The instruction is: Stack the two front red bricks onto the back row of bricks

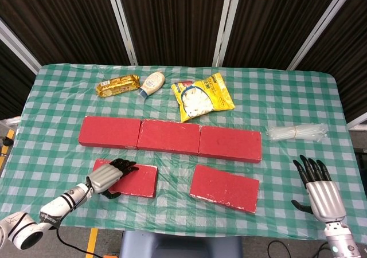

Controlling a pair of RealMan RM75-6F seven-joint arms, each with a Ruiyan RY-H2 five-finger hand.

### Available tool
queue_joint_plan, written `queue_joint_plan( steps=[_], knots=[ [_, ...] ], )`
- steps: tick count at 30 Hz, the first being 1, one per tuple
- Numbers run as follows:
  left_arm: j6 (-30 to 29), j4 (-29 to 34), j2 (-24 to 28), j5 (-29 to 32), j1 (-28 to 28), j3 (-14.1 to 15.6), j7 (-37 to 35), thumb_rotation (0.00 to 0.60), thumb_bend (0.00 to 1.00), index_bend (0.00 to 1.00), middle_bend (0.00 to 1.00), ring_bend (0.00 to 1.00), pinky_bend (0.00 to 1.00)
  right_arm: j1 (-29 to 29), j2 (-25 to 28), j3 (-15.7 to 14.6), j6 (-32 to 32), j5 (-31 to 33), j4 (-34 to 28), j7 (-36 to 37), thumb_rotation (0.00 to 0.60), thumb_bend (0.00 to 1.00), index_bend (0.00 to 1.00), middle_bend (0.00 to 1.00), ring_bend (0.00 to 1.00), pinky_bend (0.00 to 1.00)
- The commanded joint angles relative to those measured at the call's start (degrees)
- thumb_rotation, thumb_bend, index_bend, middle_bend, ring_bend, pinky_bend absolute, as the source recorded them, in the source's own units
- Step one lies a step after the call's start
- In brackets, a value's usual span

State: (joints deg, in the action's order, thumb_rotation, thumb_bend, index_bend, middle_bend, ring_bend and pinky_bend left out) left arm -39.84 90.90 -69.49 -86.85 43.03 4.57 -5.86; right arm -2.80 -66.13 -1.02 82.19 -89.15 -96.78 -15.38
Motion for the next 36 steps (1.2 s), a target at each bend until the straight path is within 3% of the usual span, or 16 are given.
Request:
queue_joint_plan(
  steps=[1, 14, 19, 24, 32, 36],
  knots=[
    [0.7, -0.3, -0.1, 0.6, 0.4, -0.1, 0.0, 0.600, 0.34, 0.00, 0.00, 0.00, 0.00, 0.0, 0.0, 0.0, 0.0, 0.1, 0.0, 0.0, 0.600, 0.09, 0.00, 0.00, 0.00, 0.00],
    [2.8, -1.2, -0.4, 2.2, 1.4, -0.2, -0.6, 0.600, 0.34, 0.00, 0.02, 0.03, 0.04, 0.0, -0.2, 0.0, -0.1, 0.2, 0.0, -0.2, 0.600, 0.09, 0.00, 0.00, 0.00, 0.00],
    [2.2, -2.1, -0.7, 1.8, 1.2, -0.1, -0.9, 0.600, 0.34, 0.00, 0.27, 0.22, 0.16, -0.1, -0.1, -0.1, -0.1, 0.2, 0.0, -0.2, 0.600, 0.09, 0.00, 0.00, 0.00, 0.00],
    [1.7, -2.4, -0.8, 1.5, 1.0, 0.1, -1.1, 0.600, 0.36, 0.00, 0.52, 0.45, 0.34, 0.0, -0.1, -0.1, 0.0, 0.0, -0.1, -0.1, 0.600, 0.09, 0.00, 0.00, 0.00, 0.00],
    [-2.6, -1.9, -0.1, -1.2, -0.3, 0.3, -2.5, 0.600, 0.39, 0.00, 0.73, 0.67, 0.62, 0.0, 0.0, -0.2, 0.1, -0.2, -0.1, 0.0, 0.600, 0.09, 0.00, 0.00, 0.00, 0.00],
    [-3.4, -1.8, 0.3, -2.3, -0.5, 0.8, -3.5, 0.600, 0.40, 0.00, 0.77, 0.71, 0.67, 0.0, -0.1, -0.3, 0.1, -0.3, -0.1, -0.1, 0.600, 0.09, 0.00, 0.00, 0.00, 0.00]
  ],
)
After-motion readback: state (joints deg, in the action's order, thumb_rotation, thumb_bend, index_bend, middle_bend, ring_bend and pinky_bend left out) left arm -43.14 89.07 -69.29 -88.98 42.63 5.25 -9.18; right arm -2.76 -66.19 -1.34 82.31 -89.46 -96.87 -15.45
